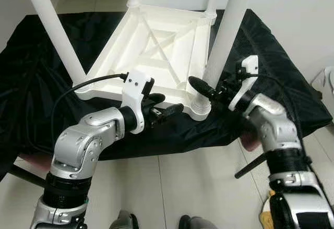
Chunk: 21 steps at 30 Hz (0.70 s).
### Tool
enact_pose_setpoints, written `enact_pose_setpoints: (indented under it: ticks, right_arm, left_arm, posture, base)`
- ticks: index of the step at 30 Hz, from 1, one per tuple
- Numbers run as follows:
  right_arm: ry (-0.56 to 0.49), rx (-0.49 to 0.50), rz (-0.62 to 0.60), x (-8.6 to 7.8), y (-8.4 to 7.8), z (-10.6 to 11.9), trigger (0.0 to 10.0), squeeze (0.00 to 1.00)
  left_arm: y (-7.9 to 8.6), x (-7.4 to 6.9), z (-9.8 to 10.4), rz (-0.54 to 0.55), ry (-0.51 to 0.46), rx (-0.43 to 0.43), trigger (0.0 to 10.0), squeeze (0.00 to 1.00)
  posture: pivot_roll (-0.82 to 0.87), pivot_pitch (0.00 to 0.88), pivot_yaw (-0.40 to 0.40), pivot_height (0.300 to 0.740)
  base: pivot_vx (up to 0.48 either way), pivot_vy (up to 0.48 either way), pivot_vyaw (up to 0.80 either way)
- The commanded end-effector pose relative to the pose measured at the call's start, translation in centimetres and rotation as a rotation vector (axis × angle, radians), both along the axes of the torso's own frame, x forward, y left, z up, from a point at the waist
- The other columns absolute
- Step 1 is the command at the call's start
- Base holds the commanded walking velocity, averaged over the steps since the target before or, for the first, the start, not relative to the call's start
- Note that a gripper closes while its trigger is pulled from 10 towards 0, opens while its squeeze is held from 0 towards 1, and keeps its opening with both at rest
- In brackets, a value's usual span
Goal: Building children table
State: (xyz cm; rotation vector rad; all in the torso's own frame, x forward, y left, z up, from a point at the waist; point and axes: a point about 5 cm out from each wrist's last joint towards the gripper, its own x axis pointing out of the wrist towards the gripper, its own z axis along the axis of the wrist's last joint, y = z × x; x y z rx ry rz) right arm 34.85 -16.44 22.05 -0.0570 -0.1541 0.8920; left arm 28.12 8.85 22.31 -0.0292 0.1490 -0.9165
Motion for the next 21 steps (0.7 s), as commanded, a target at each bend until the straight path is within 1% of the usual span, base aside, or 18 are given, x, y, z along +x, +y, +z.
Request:
enact_pose_setpoints:
  ticks: [1, 5, 11, 15, 17, 18, 20, 21]
  right_arm:
    - [0.027, -0.029, 0.051, 0.0, 0.4, -0.4, 10.0, 0.00]
    - [0.050, -0.058, 0.099, 0.1, 0.5, -0.8, 10.0, 0.00]
    - [0.070, -0.076, 0.160, 0.2, 0.8, -1.3, 10.0, 0.00]
    - [0.069, -0.075, 0.170, 0.4, 0.9, -1.4, 10.0, 0.00]
    - [0.062, -0.078, 0.149, 0.6, 0.8, -1.5, 10.0, 0.00]
    - [0.071, -0.082, 0.138, 0.8, 0.7, -1.6, 3.3, 0.00]
    - [0.075, -0.087, 0.124, 0.8, 0.6, -1.8, 3.3, 0.00]
    - [0.080, -0.096, 0.108, 0.9, 0.5, -2.0, 0.2, 0.00]
  left_arm:
    - [0.1, -0.1, 0.2, 0.030, -0.006, 0.007, 10.0, 0.00]
    - [0.3, -0.2, 0.2, 0.036, -0.007, 0.009, 10.0, 0.00]
    - [0.4, -0.5, 0.2, 0.039, -0.005, 0.017, 10.0, 0.00]
    - [0.4, -0.6, 0.2, 0.038, -0.003, 0.018, 10.0, 0.00]
    - [0.4, -0.6, 0.2, 0.035, -0.001, 0.018, 10.0, 0.00]
    - [0.3, -0.7, 0.2, 0.032, 0.001, 0.018, 10.0, 0.00]
    - [0.3, -0.7, 0.2, 0.027, 0.002, 0.018, 10.0, 0.00]
    - [0.3, -0.8, 0.1, 0.024, 0.003, 0.017, 10.0, 0.00]
  posture:
    - [-0.02, 0.114, 0.020, 0.740]
    - [-0.01, 0.115, 0.020, 0.740]
    - [0.01, 0.117, 0.021, 0.740]
    - [0.01, 0.118, 0.022, 0.740]
    - [0.01, 0.115, 0.023, 0.740]
    - [0.01, 0.113, 0.024, 0.740]
    - [0.01, 0.112, 0.023, 0.740]
    - [0.01, 0.111, 0.023, 0.740]
  base:
    - [0.000, 0.000, 0.00]
    - [0.000, 0.000, 0.00]
    - [0.000, 0.000, 0.00]
    - [0.000, 0.000, 0.00]
    - [0.000, 0.000, 0.00]
    - [0.000, 0.000, 0.00]
    - [0.000, 0.000, 0.00]
    - [0.000, 0.000, 0.00]
